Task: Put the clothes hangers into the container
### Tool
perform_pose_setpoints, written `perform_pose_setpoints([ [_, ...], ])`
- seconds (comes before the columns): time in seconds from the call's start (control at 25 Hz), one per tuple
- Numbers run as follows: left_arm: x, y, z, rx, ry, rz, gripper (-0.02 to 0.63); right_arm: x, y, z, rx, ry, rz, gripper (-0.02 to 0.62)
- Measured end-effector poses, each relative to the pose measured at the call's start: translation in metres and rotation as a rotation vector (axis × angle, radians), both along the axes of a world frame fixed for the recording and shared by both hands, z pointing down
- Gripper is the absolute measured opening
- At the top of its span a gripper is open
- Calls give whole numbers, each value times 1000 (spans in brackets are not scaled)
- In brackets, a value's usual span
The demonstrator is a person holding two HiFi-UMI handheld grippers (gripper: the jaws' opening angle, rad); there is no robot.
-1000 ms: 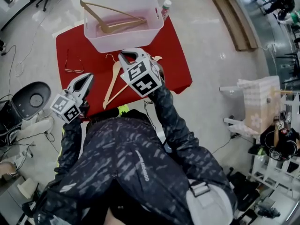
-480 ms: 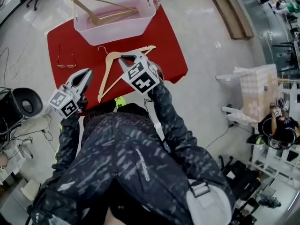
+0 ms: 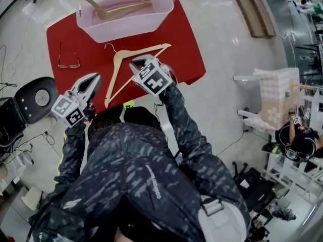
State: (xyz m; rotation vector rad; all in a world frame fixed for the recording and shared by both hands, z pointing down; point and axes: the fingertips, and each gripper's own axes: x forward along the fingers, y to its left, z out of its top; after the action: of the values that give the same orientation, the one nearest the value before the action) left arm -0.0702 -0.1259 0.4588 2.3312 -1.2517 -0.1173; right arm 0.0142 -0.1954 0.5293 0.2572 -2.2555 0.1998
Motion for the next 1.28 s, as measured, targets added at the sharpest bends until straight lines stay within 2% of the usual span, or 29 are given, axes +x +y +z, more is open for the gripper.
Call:
perform_pose_setpoints([
  [0.32, -20, 1, 26, -50, 26, -21, 11, -3, -25, 50, 49, 120, -82, 15],
  [0.44, -28, 0, 34, -62, 39, -26, 11, -11, -30, 66, 43, 130, -92, 18],
  [0.52, -34, -1, 42, -68, 45, -27, 11, -16, -32, 78, 34, 136, -97, 57],
  [0.6, -36, -4, 49, -72, 49, -26, 11, -18, -32, 92, 17, 153, -110, 137],
  [0.76, -40, -7, 61, -77, 60, -26, 11, -19, -34, 115, 4, 185, -133, 184],
  [1.04, -48, -16, 79, -94, 64, -21, 11, -27, -45, 140, -10, 208, -163, 242],
  [1.28, -47, -17, 81, -96, 79, -21, 11, -32, -49, 153, 9, 229, -201, 253],
])
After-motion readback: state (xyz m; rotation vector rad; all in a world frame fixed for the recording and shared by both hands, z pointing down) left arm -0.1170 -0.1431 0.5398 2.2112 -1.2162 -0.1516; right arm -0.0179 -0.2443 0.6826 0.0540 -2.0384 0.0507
